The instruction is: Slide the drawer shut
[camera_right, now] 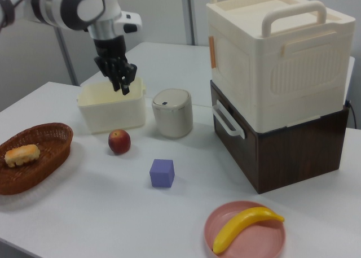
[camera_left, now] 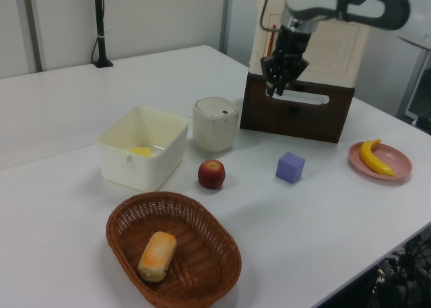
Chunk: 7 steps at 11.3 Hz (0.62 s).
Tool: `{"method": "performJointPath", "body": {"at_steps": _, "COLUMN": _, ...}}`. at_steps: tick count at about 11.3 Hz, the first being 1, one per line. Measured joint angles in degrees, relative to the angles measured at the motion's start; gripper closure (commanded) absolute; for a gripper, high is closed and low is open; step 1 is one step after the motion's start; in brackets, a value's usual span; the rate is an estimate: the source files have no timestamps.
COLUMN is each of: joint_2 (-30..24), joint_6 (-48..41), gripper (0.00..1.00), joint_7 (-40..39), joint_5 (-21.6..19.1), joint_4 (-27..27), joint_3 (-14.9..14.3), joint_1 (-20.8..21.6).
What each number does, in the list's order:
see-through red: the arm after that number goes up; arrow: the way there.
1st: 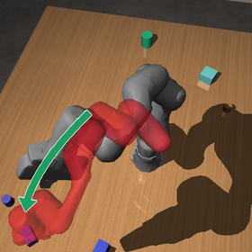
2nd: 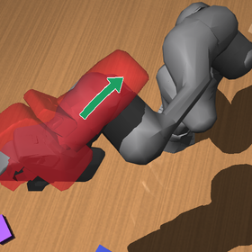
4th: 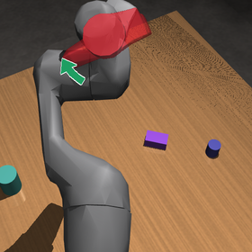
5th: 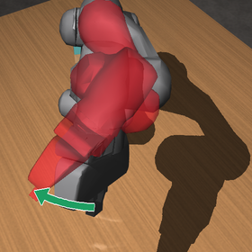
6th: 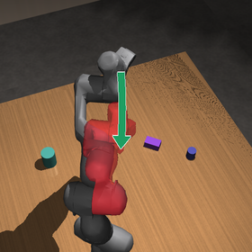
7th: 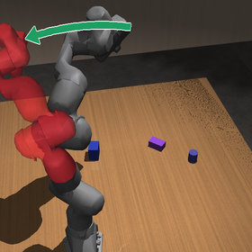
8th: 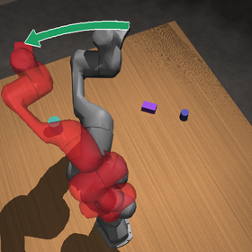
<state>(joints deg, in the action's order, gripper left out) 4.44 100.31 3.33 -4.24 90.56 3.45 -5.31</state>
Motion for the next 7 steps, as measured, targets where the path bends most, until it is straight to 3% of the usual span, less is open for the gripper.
{"method": "performJointPath", "body": {"at_steps": 7, "joint_2": -4.07, "joint_6": -1.46, "gripper": 0.0, "joint_7": -3.97, "joint_5": 0.77, "joint_4": 0.06, "joint_3": -0.53, "joint_1": -0.39}}
